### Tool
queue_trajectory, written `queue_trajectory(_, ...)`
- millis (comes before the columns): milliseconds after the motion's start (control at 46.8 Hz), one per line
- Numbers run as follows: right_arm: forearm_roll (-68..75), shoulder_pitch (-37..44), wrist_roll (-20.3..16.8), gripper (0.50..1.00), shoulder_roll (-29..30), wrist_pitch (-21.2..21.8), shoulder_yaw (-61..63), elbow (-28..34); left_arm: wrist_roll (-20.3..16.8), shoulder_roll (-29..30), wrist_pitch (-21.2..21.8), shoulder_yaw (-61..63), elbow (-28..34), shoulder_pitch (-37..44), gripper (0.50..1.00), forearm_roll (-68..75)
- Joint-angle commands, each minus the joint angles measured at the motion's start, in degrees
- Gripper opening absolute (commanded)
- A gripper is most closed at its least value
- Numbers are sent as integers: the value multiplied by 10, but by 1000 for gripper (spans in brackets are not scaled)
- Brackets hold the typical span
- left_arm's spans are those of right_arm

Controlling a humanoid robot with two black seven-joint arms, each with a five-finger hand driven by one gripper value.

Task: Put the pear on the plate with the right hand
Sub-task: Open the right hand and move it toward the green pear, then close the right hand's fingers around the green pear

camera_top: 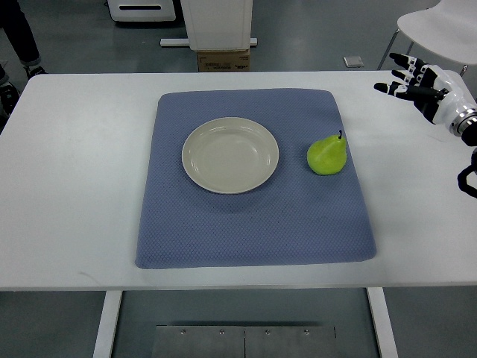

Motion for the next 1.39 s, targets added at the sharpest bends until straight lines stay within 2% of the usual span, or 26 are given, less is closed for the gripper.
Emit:
queue_trajectory(0, -10, -4, 23, 1000, -18, 32, -22, 2, 0, 0, 0, 0, 0, 0, 1000, 0)
queue_trajectory(86, -38, -4, 45, 1000, -33, 64, -44, 8, 0, 0, -1, 0, 0, 0, 1000, 0)
queue_trajectory(150, -60, -4, 60, 1000, -51, 70, -53, 35, 0, 0, 0, 0, 0, 0, 1000, 0)
queue_trajectory(299, -107, -19, 103, 1000, -129, 68, -62, 169, 0, 0, 0, 0, 1, 0, 1000, 0)
queue_trajectory(364, -114, -20, 104, 1000, -153, 64, -62, 216, 0, 0, 0, 0, 0, 0, 1000, 0)
queue_trajectory(428, -115, -22, 103, 1000, -157, 57, -63, 234, 1, 0, -1, 0, 0, 0, 1000, 0)
queue_trajectory(642, -127, -40, 102, 998, -133, -38, -81, 249, 0, 0, 0, 0, 0, 0, 1000, 0)
queue_trajectory(856, -177, -56, 103, 968, -102, -148, -101, 285, 0, 0, 0, 0, 0, 0, 1000, 0)
queue_trajectory(1027, -183, -56, 101, 968, -89, -185, -114, 304, 0, 0, 0, 0, 0, 0, 1000, 0)
queue_trajectory(1219, -184, -43, 92, 949, -56, -255, -147, 304, 0, 0, 0, 0, 0, 0, 1000, 0)
queue_trajectory(1369, -184, -33, 82, 945, -37, -288, -166, 301, 0, 0, 0, 0, 0, 0, 1000, 0)
